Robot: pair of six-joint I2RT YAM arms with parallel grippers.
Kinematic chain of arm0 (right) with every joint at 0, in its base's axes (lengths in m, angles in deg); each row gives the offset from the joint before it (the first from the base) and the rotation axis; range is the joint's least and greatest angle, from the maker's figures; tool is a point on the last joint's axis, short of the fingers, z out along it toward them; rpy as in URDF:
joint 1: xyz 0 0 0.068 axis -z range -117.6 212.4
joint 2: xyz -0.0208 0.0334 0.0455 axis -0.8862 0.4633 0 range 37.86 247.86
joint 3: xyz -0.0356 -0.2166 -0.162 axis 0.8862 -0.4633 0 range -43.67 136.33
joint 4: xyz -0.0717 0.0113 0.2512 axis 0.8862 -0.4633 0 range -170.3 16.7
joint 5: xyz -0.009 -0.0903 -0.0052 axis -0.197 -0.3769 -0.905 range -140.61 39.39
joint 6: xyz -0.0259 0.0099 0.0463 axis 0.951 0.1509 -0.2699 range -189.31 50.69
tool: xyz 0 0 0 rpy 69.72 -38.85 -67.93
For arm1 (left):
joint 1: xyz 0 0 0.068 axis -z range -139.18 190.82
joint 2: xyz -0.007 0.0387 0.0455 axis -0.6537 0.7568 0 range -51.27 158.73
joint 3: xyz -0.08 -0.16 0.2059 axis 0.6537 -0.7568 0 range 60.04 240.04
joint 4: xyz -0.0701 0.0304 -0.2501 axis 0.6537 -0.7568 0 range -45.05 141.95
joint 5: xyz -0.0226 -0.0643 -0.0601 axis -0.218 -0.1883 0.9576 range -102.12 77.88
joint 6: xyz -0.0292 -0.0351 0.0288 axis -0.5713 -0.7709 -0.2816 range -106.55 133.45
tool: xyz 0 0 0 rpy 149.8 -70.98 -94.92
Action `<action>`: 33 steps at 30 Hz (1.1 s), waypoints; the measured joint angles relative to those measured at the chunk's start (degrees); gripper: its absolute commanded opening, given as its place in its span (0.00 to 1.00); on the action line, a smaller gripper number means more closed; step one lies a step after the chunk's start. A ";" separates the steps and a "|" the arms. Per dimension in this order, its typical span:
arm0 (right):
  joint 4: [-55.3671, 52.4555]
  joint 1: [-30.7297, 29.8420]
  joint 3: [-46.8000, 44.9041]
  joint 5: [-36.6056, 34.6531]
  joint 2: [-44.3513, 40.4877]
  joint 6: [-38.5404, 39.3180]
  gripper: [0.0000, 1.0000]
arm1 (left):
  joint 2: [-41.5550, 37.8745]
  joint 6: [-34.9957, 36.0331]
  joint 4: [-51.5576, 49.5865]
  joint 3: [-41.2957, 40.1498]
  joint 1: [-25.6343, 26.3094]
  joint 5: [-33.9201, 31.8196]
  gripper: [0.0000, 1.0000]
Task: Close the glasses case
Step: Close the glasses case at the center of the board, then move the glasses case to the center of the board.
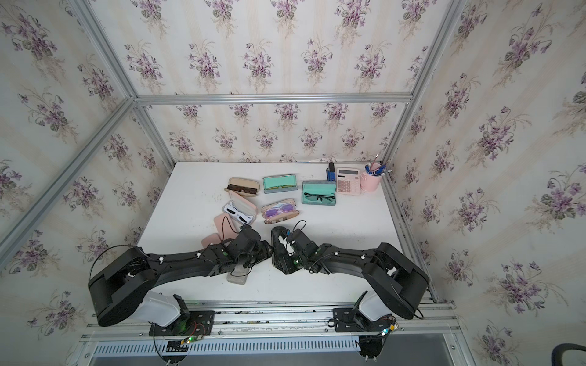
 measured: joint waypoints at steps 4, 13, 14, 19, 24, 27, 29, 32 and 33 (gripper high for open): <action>-3.67 1.07 0.37 1.14 -1.86 1.22 0.57 | 0.17 0.02 -0.31 0.28 0.00 3.34 0.74; -9.35 2.47 3.13 -0.72 -1.38 3.34 0.59 | 1.79 -2.08 7.52 0.35 -0.68 15.15 0.96; -9.66 2.56 3.19 -0.52 -1.42 3.37 0.60 | 1.38 -2.05 8.22 0.50 -0.66 15.98 0.96; -9.70 2.91 3.26 -0.70 -3.04 3.72 0.60 | -2.16 -0.26 6.75 1.97 -0.44 17.90 0.96; -9.22 5.03 2.25 -0.74 -6.78 3.65 0.61 | -5.70 2.84 2.12 4.46 -0.35 17.57 0.96; -8.11 7.61 1.22 -1.07 -8.81 2.64 0.61 | -6.80 5.29 -2.86 6.03 -0.20 17.55 0.96; -6.38 10.14 -0.02 -0.07 -10.16 2.12 0.61 | -7.69 6.86 -6.36 7.04 -0.04 16.94 0.96; -3.28 13.77 -2.05 2.25 -10.67 0.07 0.60 | -9.79 9.31 -10.27 8.20 -0.13 13.49 0.96; -2.25 14.71 -2.47 3.06 -10.40 -0.85 0.60 | -10.45 10.21 -11.50 8.55 -0.17 12.66 0.96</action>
